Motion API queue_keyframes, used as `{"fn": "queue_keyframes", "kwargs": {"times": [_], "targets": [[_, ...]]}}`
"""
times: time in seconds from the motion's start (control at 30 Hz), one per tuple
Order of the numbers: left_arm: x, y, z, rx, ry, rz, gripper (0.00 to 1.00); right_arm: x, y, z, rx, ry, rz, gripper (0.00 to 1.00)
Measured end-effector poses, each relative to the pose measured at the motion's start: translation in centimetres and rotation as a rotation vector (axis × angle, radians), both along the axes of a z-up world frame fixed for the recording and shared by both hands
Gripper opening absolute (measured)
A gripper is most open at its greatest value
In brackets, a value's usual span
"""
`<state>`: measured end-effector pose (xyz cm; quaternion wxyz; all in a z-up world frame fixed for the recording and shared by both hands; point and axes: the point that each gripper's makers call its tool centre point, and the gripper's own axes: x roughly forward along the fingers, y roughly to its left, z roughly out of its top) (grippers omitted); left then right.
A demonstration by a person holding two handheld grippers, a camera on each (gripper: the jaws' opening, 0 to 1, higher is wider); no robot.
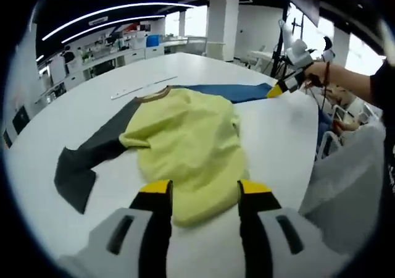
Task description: Fold the garment on the visible template until the final outline fits inside the template.
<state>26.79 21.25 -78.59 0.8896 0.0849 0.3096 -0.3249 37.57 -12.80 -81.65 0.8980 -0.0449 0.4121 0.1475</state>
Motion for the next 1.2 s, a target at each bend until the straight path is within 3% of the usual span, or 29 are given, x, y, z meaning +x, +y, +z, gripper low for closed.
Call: {"fn": "queue_keyframes", "kwargs": {"times": [0.1, 0.27, 0.43, 0.6, 0.87, 1.13, 1.2], "targets": [[-0.2, -1.5, -0.4, -0.009, 0.007, -0.033, 0.4, -0.3, 2.1, 0.2, 0.055, 0.003, 0.03, 0.99], [-0.8, -3.9, -0.9, -0.013, 0.01, -0.07, 0.39, -0.4, 4.8, 0.8, 0.067, -0.013, 0.125, 0.99], [-0.7, -5.3, -1.6, -0.027, 0.023, -0.079, 0.37, -0.5, 7.9, 1.2, 0.101, -0.028, 0.226, 0.98], [-0.8, -6.3, -2.1, 0.0, 0.02, -0.113, 0.37, -0.5, 10.0, 1.4, 0.085, -0.05, 0.317, 0.99], [-0.3, -6.0, -3.5, 0.073, 0.024, -0.106, 0.3, -1.7, 14.3, 0.7, 0.147, -0.041, 0.455, 0.94], [-0.8, -5.6, -4.1, 0.099, 0.053, -0.096, 0.27, -2.4, 18.0, 0.0, 0.188, -0.05, 0.601, 0.77], [-0.8, -5.4, -4.3, 0.103, 0.053, -0.096, 0.26, -2.2, 18.2, -0.4, 0.137, -0.068, 0.646, 0.71]]}}
